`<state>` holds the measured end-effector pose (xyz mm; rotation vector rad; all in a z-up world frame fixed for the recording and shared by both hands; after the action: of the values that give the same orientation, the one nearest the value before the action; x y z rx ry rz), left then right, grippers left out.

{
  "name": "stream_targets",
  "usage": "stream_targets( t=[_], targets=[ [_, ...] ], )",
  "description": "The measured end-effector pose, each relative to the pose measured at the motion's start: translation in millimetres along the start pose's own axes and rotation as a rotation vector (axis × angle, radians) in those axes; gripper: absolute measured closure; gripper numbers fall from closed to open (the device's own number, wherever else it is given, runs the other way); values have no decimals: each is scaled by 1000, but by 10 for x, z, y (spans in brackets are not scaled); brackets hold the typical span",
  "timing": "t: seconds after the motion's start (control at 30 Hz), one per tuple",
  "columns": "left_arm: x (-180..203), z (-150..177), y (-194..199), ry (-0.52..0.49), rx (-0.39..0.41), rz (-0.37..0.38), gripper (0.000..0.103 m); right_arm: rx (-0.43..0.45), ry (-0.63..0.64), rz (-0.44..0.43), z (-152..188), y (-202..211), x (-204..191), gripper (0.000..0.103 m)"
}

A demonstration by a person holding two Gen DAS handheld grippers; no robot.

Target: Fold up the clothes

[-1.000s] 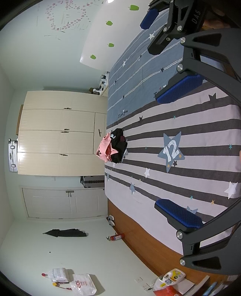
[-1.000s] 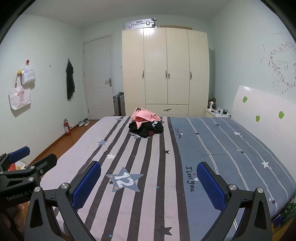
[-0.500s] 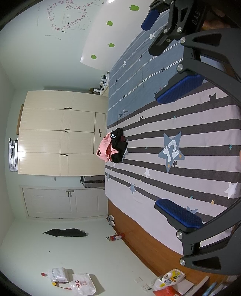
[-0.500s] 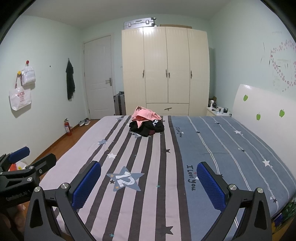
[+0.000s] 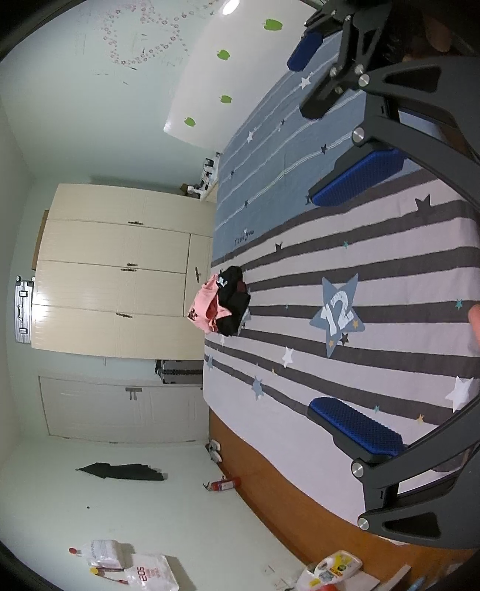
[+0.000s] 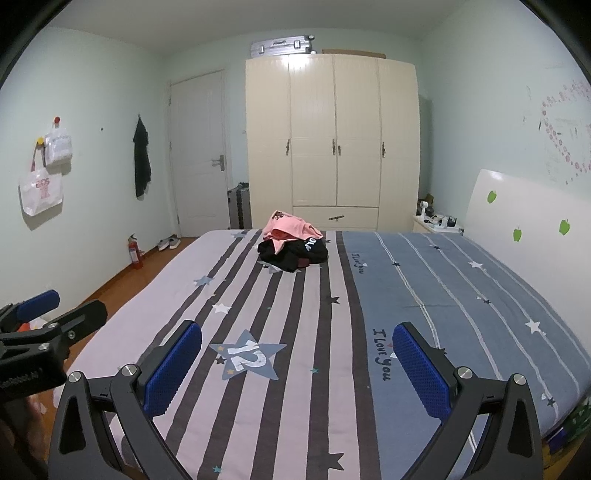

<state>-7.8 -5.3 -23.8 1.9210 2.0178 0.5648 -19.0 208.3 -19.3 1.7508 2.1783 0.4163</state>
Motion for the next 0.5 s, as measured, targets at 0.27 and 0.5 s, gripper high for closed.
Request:
stream_targets(
  t=[0.27,0.5],
  targets=[
    [-77,294,-348,24,-77,24,1,-79,-41,-21,274,-316,201,0],
    [-111,566,-1057,7,-53,7,1,-116,-61,-19,535,-887,359,0]
  ],
)
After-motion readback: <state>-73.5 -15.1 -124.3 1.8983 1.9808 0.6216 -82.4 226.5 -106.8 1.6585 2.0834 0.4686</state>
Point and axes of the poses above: each gripper's, at about its wrist camera, not at the fingertips, and y roughly against the way its jaws point, x to its right, z to its underside, the point moved 1 cm from there along -y, roughly the way its jaws point, and after that the axes turned 5 degrees about -z, right-handed, at the moved point
